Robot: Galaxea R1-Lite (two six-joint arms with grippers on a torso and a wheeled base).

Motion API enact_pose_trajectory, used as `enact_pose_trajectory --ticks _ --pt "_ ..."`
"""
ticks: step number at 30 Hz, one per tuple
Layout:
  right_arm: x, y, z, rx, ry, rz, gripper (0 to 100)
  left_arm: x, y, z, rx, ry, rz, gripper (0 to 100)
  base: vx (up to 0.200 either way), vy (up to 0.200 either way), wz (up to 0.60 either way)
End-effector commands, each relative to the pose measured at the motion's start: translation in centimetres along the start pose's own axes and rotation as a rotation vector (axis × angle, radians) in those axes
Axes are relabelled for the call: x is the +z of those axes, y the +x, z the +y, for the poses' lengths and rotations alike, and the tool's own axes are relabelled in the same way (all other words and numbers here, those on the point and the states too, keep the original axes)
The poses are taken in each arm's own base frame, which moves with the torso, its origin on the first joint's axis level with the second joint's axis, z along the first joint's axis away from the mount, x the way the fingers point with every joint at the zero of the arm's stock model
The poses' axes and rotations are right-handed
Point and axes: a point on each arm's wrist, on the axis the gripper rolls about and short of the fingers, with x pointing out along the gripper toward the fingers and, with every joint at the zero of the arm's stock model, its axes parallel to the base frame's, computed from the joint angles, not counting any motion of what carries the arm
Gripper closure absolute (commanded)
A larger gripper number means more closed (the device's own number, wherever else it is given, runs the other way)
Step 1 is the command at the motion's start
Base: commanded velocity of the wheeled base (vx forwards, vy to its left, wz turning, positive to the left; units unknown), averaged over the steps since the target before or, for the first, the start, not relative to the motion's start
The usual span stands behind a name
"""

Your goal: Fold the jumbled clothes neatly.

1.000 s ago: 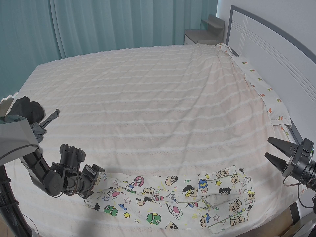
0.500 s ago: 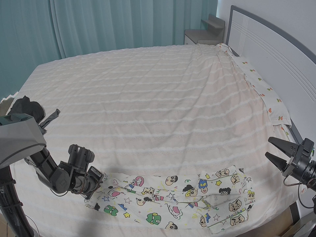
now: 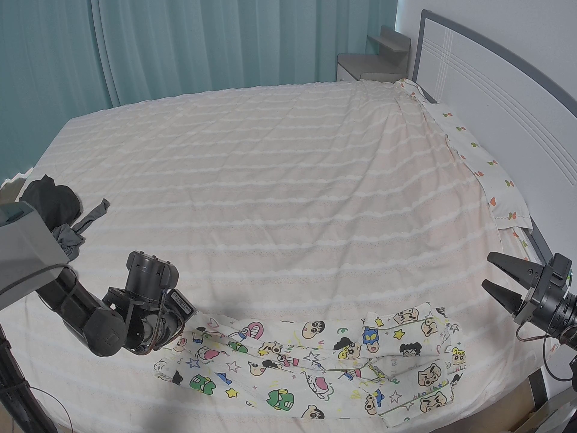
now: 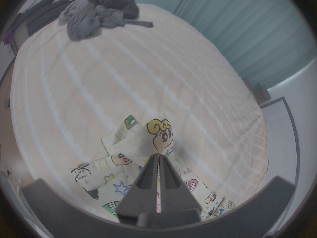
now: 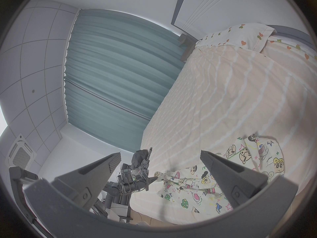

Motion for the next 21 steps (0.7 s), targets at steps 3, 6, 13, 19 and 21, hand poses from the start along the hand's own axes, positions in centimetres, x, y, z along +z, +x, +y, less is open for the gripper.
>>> enact_pose_trajectory --ticks 3,6,13,19,21 --pt "-0.4 0.0 -0.1 -0.004 0.009 0.020 0 0.1 -2.1 -1.4 -0.067 0.094 -0.058 100 0.000 0.000 0.00" --pt "-0.4 0.0 -0.1 -0.004 0.009 0.020 0 0.1 -2.1 -0.9 -0.044 0.192 -0.076 100 0.000 0.000 0.00" --pt "-0.4 0.0 -0.2 -0.006 0.009 0.021 0 -0.1 -2.1 -0.4 -0.097 0.367 -0.131 100 0.000 0.000 0.00" --pt "-0.4 0.0 -0.1 -0.004 0.009 0.020 0 -0.3 -2.1 0.2 -0.184 0.515 -0.230 100 0.000 0.000 0.00" --pt "-0.4 0.0 -0.1 -0.004 0.009 0.020 0 -0.4 -2.5 0.6 -0.212 0.555 -0.261 100 0.000 0.000 0.00"
